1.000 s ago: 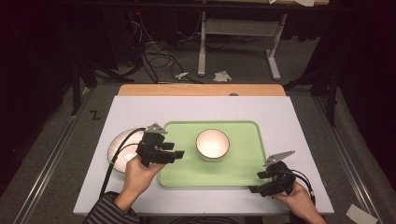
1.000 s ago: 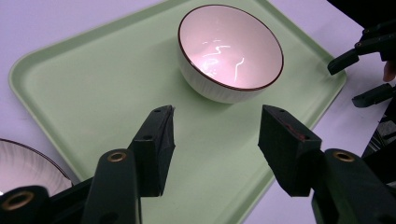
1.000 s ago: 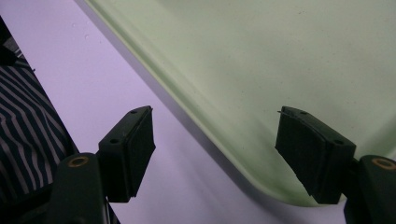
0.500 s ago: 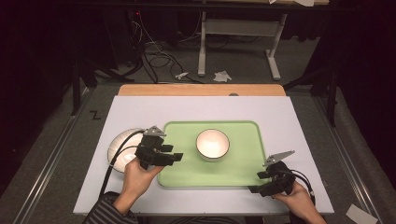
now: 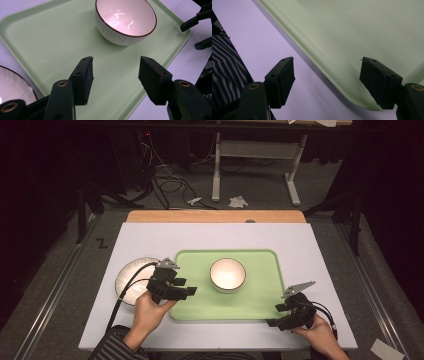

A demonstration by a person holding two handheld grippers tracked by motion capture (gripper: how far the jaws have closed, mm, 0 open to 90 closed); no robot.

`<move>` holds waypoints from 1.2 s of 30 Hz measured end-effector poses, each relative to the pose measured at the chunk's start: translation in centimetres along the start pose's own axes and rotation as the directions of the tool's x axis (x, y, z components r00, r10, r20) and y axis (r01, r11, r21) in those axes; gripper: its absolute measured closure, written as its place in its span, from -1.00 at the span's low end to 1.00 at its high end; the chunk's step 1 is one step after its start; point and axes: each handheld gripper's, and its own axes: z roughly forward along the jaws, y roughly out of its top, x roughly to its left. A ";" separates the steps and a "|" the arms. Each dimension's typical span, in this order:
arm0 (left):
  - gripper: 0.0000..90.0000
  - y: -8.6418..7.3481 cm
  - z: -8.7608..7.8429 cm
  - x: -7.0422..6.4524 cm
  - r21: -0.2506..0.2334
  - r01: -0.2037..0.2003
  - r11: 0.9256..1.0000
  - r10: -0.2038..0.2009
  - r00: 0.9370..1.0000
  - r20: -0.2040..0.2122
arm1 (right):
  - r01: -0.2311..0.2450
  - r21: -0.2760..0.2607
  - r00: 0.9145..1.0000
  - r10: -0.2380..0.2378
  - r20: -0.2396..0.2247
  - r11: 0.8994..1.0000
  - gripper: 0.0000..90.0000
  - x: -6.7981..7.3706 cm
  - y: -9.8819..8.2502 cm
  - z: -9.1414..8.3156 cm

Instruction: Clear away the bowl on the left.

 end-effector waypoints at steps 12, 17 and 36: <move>0.01 -0.5 1.1 -0.1 0.035 -0.004 0.999 0.004 1.000 0.000 | 0.001 0.008 1.000 -0.001 0.006 1.000 -0.35 0.0 0.0 0.1; 0.01 -0.6 1.5 -0.1 0.048 -0.011 0.999 0.011 1.000 0.000 | 0.002 0.008 1.000 -0.002 0.008 1.000 -0.35 0.0 0.0 0.0; 0.00 -1.6 3.0 0.7 0.110 0.046 0.993 -0.046 0.999 0.005 | 0.003 0.003 1.000 -0.003 0.007 1.000 -0.35 0.1 0.0 0.0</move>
